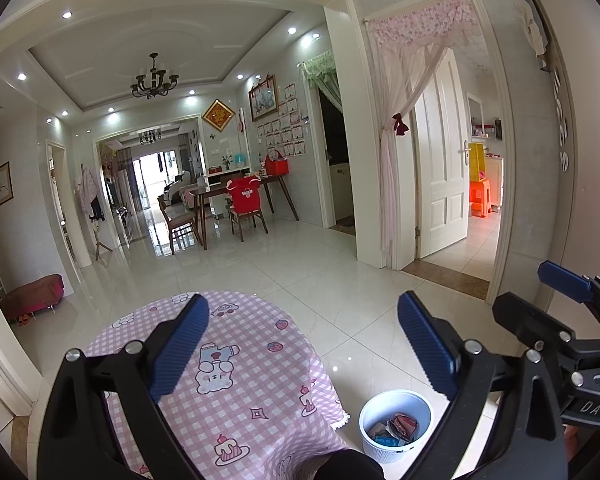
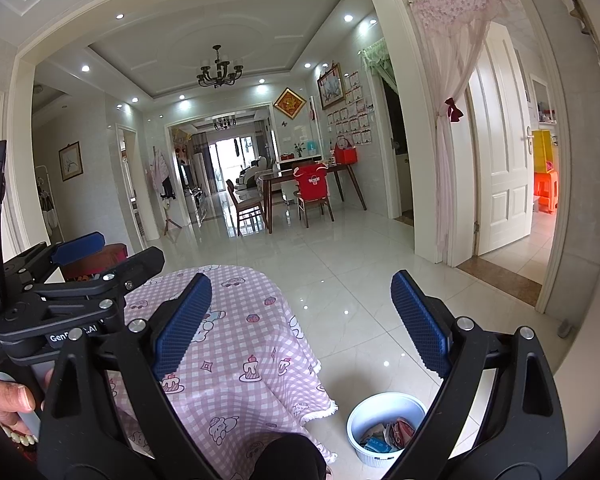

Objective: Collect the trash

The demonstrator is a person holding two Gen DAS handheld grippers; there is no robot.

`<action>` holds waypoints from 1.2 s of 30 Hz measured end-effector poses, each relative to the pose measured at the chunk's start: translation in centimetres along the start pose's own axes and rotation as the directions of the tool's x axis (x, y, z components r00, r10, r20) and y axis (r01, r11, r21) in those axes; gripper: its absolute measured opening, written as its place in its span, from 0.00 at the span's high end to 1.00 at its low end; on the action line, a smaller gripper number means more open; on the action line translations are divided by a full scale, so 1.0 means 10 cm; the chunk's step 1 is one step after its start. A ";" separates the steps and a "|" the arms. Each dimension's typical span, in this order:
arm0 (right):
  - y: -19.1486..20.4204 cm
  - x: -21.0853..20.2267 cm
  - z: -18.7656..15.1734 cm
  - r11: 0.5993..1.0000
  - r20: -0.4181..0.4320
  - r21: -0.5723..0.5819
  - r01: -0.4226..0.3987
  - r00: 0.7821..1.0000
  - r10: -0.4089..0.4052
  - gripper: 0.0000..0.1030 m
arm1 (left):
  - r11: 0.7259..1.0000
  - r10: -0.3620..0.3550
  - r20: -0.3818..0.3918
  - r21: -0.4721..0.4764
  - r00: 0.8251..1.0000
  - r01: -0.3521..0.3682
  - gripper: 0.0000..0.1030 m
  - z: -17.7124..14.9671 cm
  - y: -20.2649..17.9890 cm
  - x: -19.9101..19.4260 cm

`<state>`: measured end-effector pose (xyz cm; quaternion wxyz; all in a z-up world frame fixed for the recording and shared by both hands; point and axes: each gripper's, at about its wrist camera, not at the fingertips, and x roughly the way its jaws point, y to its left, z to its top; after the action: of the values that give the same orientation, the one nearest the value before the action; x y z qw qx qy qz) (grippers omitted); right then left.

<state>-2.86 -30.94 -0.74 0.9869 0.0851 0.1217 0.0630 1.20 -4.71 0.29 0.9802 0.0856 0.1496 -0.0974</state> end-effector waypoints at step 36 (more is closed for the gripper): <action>0.03 0.01 0.01 1.000 -0.006 0.003 0.001 1.000 -0.001 0.13 | 1.000 -0.006 -0.015 0.001 1.000 0.006 0.09 -0.10 0.03 0.06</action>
<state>-2.79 -30.68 -0.60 0.9864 0.0864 0.1248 0.0628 1.60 -4.33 -0.78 0.9788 0.0862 0.1571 -0.0997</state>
